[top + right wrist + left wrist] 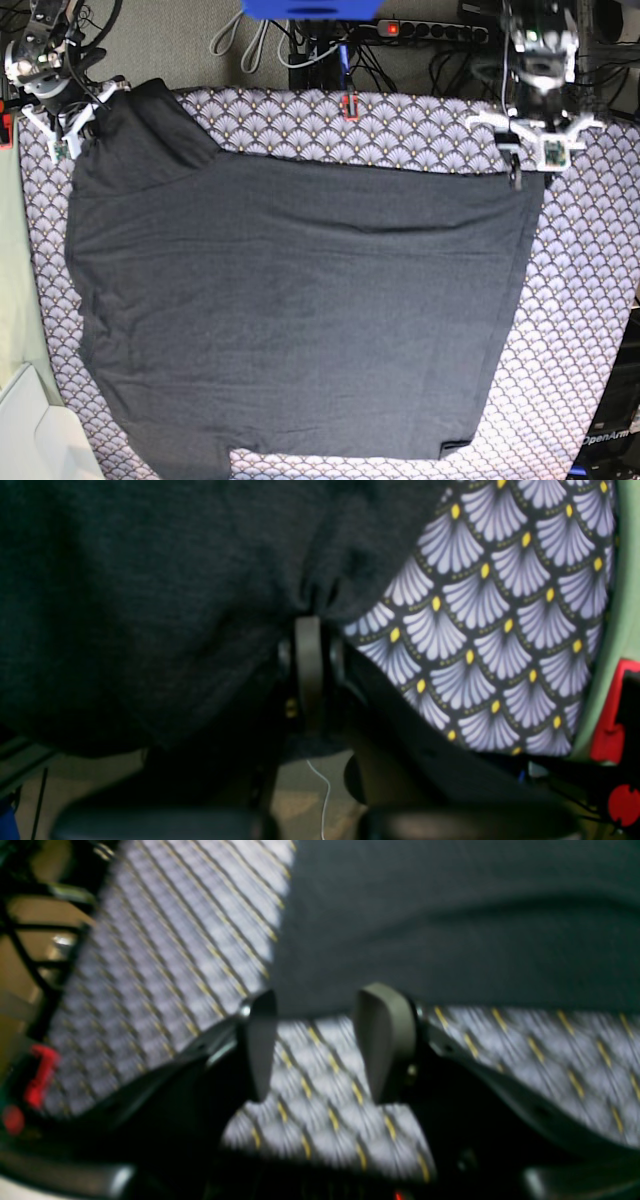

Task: Fold the T-shirt properly
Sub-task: 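Grasp the shirt's collar-end corners with the left and right grippers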

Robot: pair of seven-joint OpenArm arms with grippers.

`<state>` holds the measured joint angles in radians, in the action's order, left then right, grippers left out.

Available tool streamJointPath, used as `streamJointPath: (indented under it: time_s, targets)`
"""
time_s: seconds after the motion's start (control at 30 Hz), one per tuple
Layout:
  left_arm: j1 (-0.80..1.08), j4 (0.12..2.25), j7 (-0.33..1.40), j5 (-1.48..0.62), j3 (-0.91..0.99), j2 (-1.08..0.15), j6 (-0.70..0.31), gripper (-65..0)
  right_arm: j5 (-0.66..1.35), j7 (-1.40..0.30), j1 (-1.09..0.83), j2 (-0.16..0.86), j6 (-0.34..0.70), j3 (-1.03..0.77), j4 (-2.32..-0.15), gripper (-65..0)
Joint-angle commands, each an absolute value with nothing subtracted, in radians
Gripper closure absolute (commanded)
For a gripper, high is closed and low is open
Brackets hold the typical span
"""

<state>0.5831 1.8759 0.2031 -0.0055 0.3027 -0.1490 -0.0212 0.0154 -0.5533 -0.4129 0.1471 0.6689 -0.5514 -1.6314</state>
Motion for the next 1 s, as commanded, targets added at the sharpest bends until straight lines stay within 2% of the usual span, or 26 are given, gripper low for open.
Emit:
streamJointPath:
  time_s: [0.0,0.3,0.43,0.57,0.8,0.97]
  targets:
    - [0.570,1.860,0.196,-0.007,0.314,-0.154,-0.007,-28.4,-0.001,-0.591,-0.423,0.150,0.690,-0.552,-1.632,0.0]
    - [0.450,1.621,0.191,-0.010,0.312,-0.154,-0.008,-28.4,-0.001,-0.591,-0.420,0.150,0.690,-0.552,-1.632,0.0]
    - [0.447,1.609,0.194,-0.091,0.323,-0.154,-0.067,-28.4,-0.001,-0.591,-0.418,0.150,0.690,-0.552,-1.632,0.0]
    - [0.446,1.606,0.196,-0.157,0.429,-0.145,-0.133,-28.4,-0.001,-0.591,-0.417,0.150,0.690,-0.552,-1.632,0.0]
    - [0.430,1.603,0.196,-0.157,0.478,-0.154,-0.139,-28.4,-0.001,-0.591,-0.417,0.150,0.690,-0.550,-1.630,0.0]
    - [0.383,1.523,0.196,-0.157,0.487,-0.154,-0.140,-28.4,-0.001,-0.591,-0.417,0.150,0.690,-0.549,-1.630,0.0]
